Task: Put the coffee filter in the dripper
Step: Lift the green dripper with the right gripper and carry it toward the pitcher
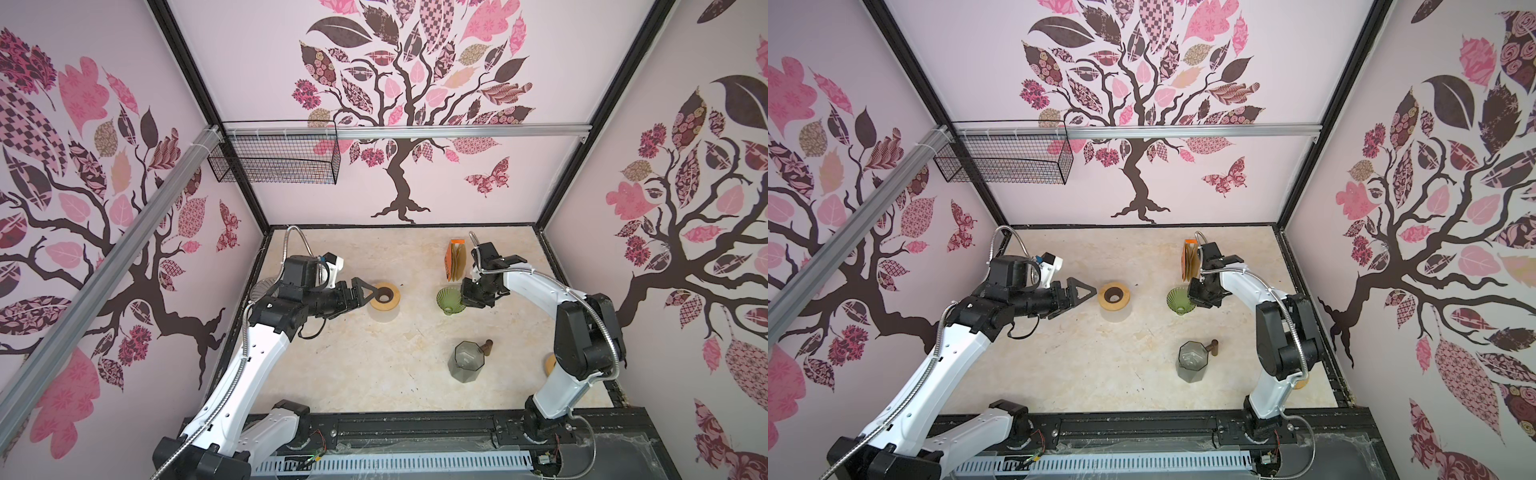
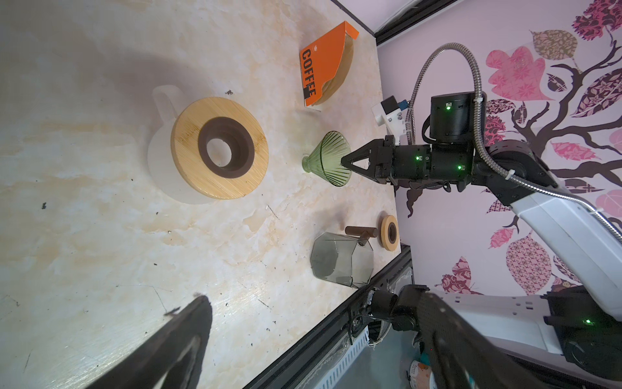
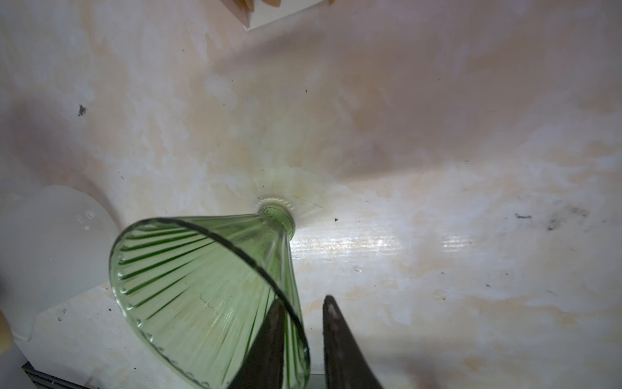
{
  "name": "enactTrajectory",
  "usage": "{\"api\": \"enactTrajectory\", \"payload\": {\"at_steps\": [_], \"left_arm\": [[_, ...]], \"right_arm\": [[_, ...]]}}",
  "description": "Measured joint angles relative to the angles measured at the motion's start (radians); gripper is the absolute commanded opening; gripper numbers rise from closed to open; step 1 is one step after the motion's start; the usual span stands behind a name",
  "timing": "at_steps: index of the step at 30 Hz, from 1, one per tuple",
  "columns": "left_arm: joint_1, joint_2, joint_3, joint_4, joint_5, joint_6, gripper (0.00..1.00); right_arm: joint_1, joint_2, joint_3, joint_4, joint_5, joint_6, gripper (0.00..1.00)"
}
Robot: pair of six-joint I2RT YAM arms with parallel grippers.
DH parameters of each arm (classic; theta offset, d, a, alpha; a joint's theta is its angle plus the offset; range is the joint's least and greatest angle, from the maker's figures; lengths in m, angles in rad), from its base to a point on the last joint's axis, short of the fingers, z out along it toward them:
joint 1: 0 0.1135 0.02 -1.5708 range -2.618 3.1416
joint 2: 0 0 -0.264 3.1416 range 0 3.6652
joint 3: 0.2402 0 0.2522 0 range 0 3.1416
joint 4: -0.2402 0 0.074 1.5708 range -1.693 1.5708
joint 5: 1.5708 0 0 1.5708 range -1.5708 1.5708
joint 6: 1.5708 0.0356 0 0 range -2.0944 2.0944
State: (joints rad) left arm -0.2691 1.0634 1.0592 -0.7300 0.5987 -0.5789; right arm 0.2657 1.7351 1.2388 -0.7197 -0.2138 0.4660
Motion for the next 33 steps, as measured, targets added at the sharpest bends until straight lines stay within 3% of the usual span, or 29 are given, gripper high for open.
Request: {"api": "enactTrajectory", "payload": {"at_steps": [24,33], "left_arm": [[0.000,0.053,0.001,0.060,-0.082,-0.045,0.98],[0.000,0.100,0.057,-0.019,-0.113,-0.014,0.98]], "right_arm": [[-0.001,-0.002,0.026,-0.018,-0.082,0.005,0.06],[0.000,-0.002,0.245,-0.049,-0.160,0.092,0.01]]}}
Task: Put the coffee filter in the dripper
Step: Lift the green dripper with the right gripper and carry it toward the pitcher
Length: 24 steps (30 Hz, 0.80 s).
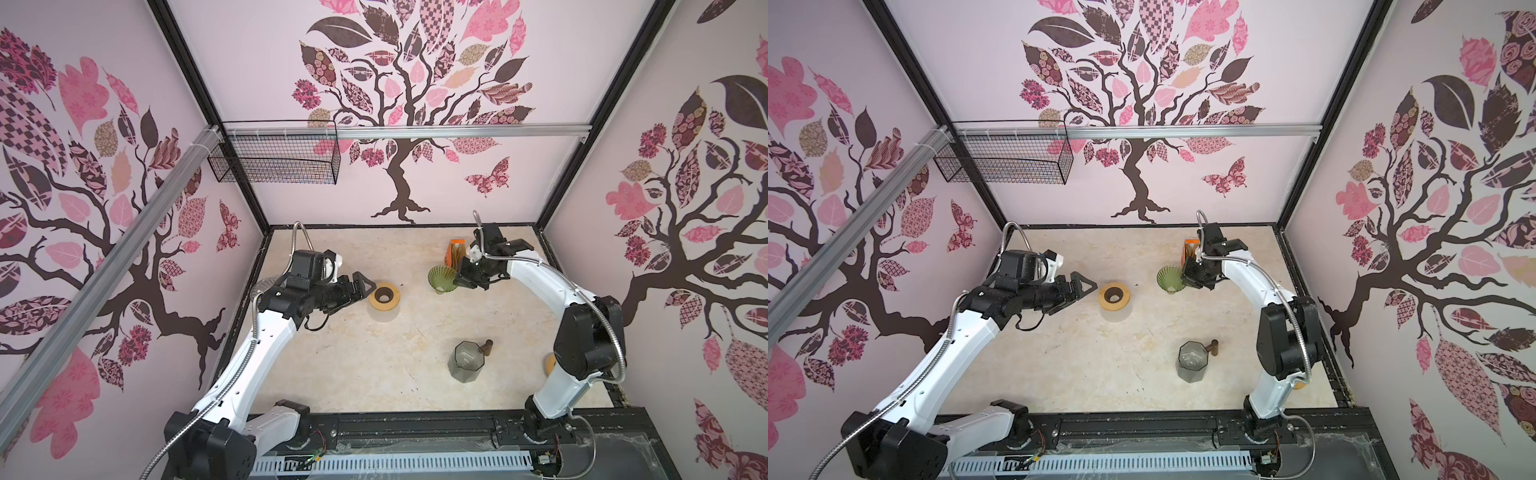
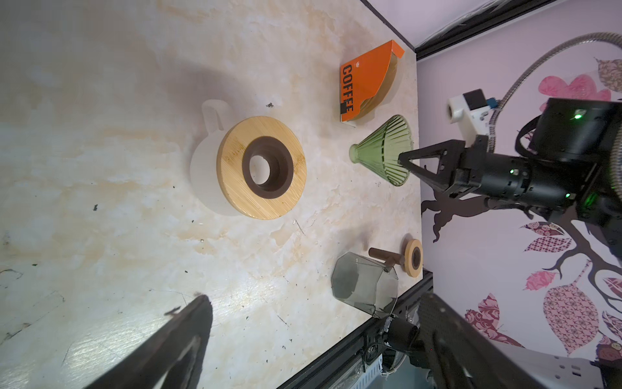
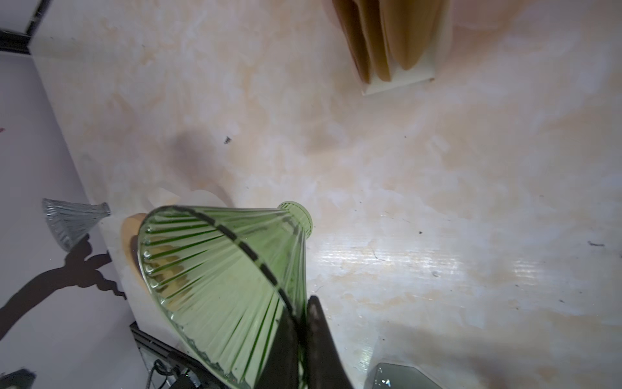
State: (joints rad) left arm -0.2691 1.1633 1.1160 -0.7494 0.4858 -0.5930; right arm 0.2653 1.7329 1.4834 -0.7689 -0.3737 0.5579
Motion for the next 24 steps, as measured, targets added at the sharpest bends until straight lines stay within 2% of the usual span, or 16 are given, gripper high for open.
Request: {"api": "enactTrajectory", "payload": {"at_steps": [6,12,17,24], "left_arm": [[0.001,0.011,0.046,-0.019,-0.011,0.026,0.98],[0.019,0.016,0.055,-0.043,-0.014,0.036,0.98],[0.079,0.015,0.070,-0.048,-0.010,0.042,0.98],[0.138,-0.002,0.072,-0.058,-0.010,0.046,0.98]], "right_arm": [[0.023,0.000,0.162,-0.039,-0.049,0.051,0.01],[0.093,0.016,0.321,-0.084,-0.083,0.081,0.00],[0.168,0.084,0.450,-0.119,-0.096,0.090,0.00],[0.262,0.181,0.528,-0.162,-0.098,0.089,0.00]]}}
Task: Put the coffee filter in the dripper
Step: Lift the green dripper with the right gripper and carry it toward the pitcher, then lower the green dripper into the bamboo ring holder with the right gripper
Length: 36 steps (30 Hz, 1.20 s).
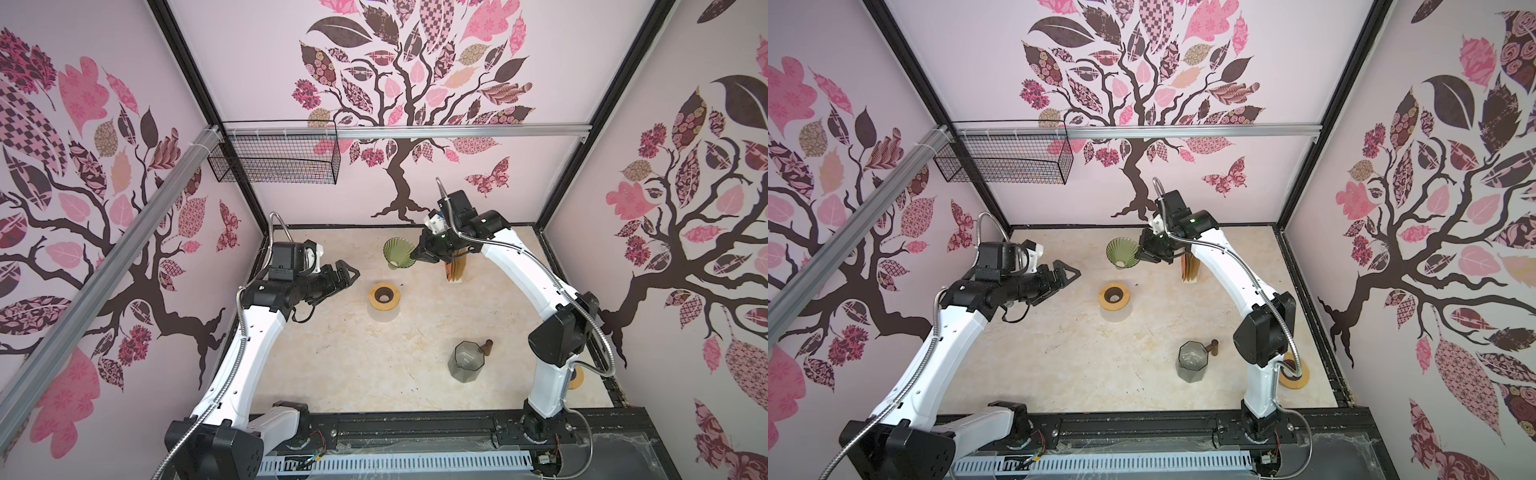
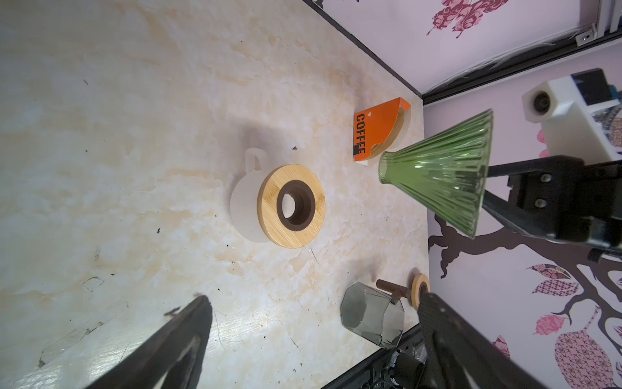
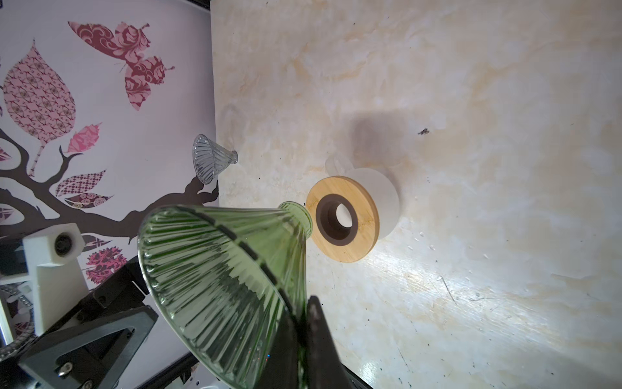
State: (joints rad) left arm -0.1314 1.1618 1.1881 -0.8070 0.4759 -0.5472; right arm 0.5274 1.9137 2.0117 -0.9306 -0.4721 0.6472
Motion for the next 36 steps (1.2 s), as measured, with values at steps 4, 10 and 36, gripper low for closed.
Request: {"api": "enactTrajectory", "payload": {"at_steps": [4,10,36], "left_arm": [[0.001,-0.011,0.002,-0.010,-0.007,0.002,0.98],[0.001,-0.013,0.002,-0.010,-0.004,0.002,0.98],[0.001,0.020,0.000,0.025,0.103,-0.004,0.96]], "right_arm": [[0.037,0.043,0.011,-0.022,-0.001,-0.003,0.00],[0.068,0.095,0.012,-0.031,0.000,-0.019,0.00],[0.082,0.128,-0.040,-0.022,0.015,-0.050,0.01]]}}
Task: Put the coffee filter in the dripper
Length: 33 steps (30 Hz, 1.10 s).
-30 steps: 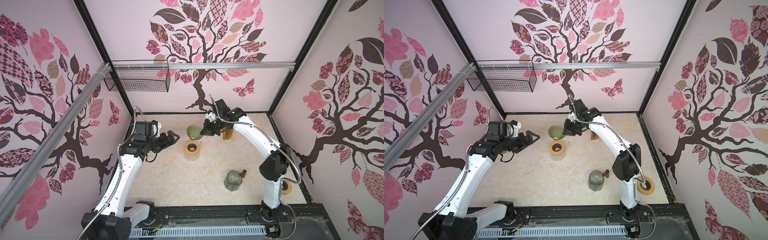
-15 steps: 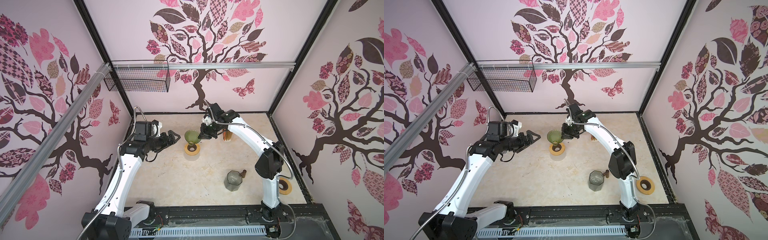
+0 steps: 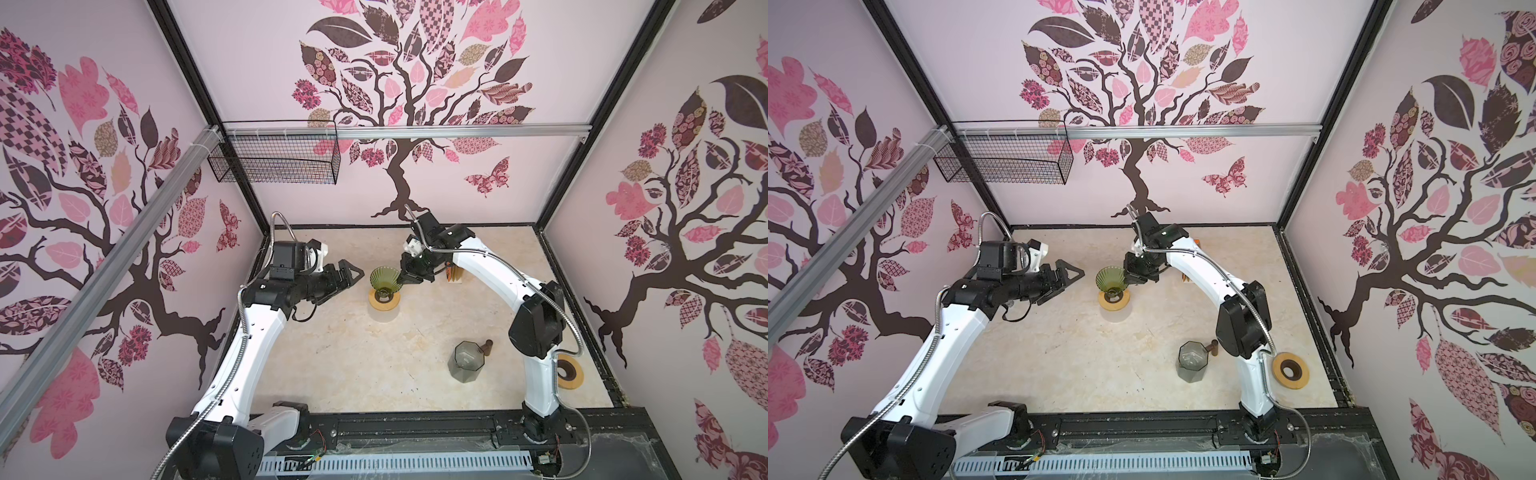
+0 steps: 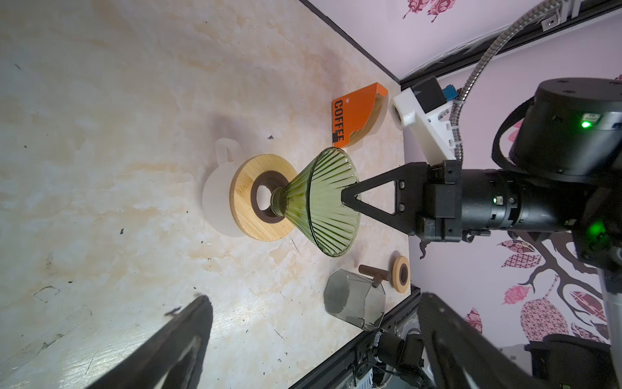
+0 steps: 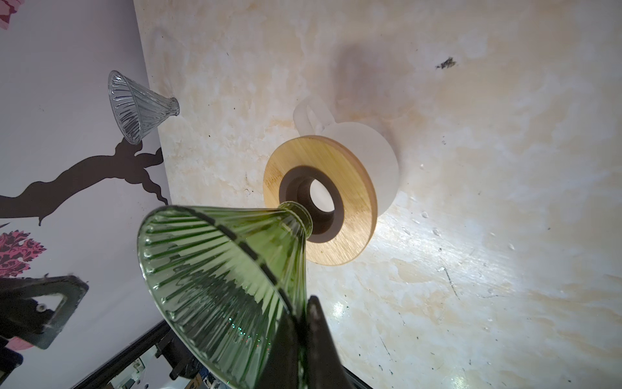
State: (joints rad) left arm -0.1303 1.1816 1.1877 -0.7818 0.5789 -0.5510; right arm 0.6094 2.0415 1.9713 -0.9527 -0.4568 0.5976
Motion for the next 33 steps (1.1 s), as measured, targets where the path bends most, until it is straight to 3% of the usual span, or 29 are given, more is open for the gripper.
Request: {"api": "enactTrajectory", "payload": {"at_steps": [12,33], "left_arm": [[0.000,0.031,0.000,0.023,0.027,-0.008,0.87],[-0.047,0.188,0.002,0.025,0.049,-0.019,0.57]], "right_arm": [[0.000,0.039,0.008,-0.002,0.011,-0.015,0.01],[0.003,0.080,0.030,-0.010,0.019,-0.024,0.01]]}}
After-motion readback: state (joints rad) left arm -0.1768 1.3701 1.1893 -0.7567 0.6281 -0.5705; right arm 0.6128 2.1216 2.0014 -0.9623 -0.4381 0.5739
